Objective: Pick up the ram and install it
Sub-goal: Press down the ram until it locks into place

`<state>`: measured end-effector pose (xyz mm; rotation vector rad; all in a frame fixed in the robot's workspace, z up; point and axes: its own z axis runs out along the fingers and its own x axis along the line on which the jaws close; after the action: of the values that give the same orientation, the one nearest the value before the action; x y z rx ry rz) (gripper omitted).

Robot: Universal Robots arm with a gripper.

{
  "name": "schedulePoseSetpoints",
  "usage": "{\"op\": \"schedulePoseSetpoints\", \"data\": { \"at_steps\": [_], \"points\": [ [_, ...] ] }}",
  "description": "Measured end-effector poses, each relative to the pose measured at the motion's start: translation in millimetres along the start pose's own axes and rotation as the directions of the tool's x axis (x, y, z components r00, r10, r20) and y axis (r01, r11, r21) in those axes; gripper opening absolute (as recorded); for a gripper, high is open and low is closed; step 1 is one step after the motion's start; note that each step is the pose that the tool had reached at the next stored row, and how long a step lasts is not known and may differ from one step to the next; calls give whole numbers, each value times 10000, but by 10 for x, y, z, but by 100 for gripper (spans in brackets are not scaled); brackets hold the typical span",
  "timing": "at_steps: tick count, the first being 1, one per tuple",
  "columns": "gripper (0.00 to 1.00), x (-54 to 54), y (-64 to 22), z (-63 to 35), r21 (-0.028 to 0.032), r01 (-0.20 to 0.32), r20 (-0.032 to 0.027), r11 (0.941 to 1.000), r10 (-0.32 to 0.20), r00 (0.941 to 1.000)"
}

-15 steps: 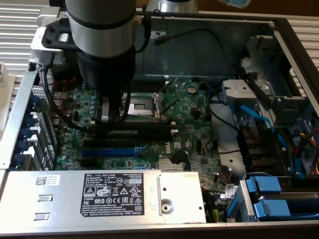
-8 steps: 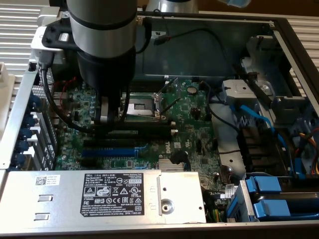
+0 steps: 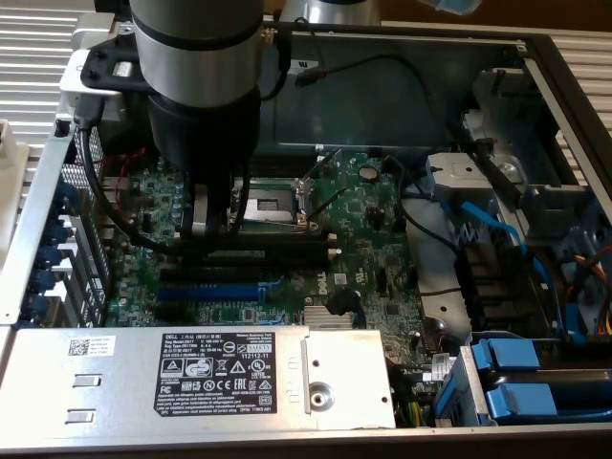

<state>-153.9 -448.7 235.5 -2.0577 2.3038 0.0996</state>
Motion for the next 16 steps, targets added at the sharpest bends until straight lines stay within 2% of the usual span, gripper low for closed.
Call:
{"op": "schedulePoseSetpoints", "data": {
  "at_steps": [16],
  "points": [
    [11, 4, -1, 43, -1, 0, 0, 10000, 0, 10000]
  ]
}}
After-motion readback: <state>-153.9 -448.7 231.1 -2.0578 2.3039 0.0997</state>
